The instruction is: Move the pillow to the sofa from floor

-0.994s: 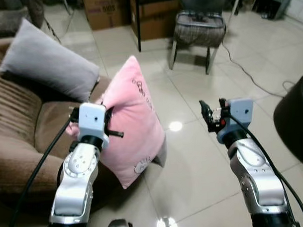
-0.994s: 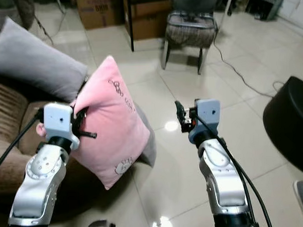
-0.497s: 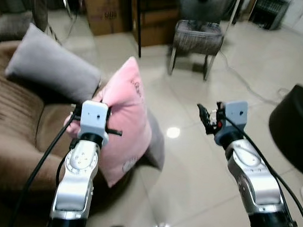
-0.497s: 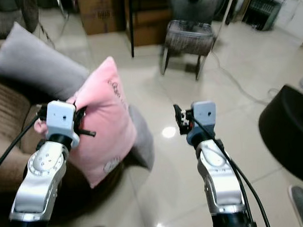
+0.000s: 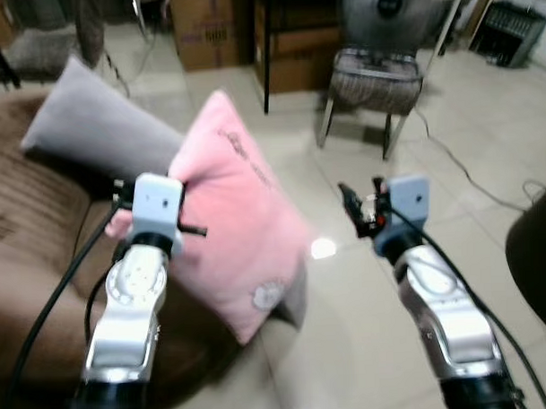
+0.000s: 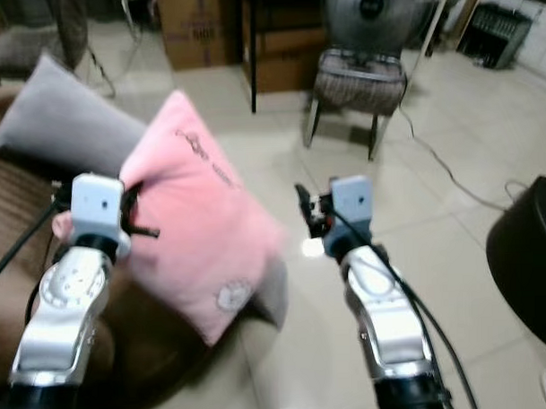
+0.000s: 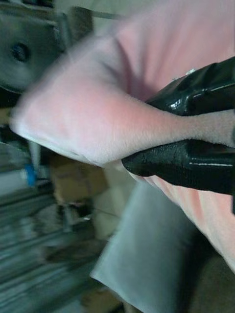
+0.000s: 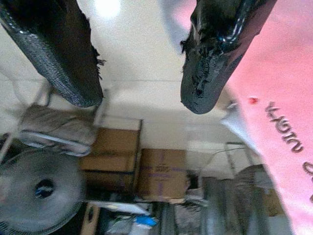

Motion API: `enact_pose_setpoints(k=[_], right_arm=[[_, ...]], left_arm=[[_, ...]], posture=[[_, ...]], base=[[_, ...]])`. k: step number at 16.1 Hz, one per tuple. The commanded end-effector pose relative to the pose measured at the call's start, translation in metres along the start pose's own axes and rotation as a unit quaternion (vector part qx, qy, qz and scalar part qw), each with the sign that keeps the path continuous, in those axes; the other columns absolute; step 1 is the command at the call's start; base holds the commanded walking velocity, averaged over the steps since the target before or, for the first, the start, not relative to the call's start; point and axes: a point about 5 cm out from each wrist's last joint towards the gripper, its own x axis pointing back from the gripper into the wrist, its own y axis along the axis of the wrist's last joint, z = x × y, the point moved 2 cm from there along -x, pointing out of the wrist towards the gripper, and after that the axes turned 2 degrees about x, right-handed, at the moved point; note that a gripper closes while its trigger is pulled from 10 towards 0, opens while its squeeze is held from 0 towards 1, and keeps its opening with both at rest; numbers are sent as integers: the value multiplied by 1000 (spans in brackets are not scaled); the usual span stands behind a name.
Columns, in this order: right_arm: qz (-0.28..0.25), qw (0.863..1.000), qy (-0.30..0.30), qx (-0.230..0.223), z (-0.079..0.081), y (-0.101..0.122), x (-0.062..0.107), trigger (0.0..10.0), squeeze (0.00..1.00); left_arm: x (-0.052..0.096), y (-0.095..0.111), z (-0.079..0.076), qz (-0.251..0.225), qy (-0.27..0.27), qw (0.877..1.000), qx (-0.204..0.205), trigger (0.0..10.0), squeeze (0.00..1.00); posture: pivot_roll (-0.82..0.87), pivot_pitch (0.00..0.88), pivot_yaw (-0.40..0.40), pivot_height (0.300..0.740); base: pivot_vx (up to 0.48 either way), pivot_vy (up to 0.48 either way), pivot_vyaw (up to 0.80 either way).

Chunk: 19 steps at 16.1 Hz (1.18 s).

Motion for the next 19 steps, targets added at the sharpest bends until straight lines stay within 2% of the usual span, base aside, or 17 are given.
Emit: enact_pose_setpoints(k=[1, 9, 12, 14, 15, 17, 19], right_arm=[[7, 1000, -8, 3, -5, -4, 2, 10000, 0], [15, 999, 30, 11, 6, -9, 1, 10000, 0], [19, 1000, 19, -4, 4, -11, 3, 10000, 0], [19, 1000, 12, -4, 1, -11, 3, 10000, 0], [18, 1000, 10, -4, -1, -11, 4, 10000, 0], [15, 1000, 16, 5, -6, -9, 5, 10000, 0], [19, 999, 21, 18, -14, -9, 7, 10000, 0]], left_arm=[[0, 13, -5, -30, -5, 1000, -2, 10000, 0], [0, 12, -4, -30, -8, 999, -10, 10000, 0], [-2, 11, -6, -24, -13, 1000, -9, 10000, 0], [-4, 8, -14, -13, -36, 999, -8, 10000, 0], [-8, 6, -21, -9, -54, 998, -11, 10000, 0], [-24, -5, -17, 26, -23, 999, 8, 10000, 0], [-38, -11, -18, 51, -16, 998, 23, 10000, 0]], posture=[[51, 0, -28, 740], [59, 0, -21, 740], [56, 0, -17, 740], [51, 0, -16, 740], [44, 0, -13, 740], [35, 0, -8, 740], [21, 0, -2, 740]], base=[[401, 0, 800], [401, 0, 800], [368, 0, 0], [0, 0, 0], [0, 0, 0], [0, 0, 0], [0, 0, 0]])
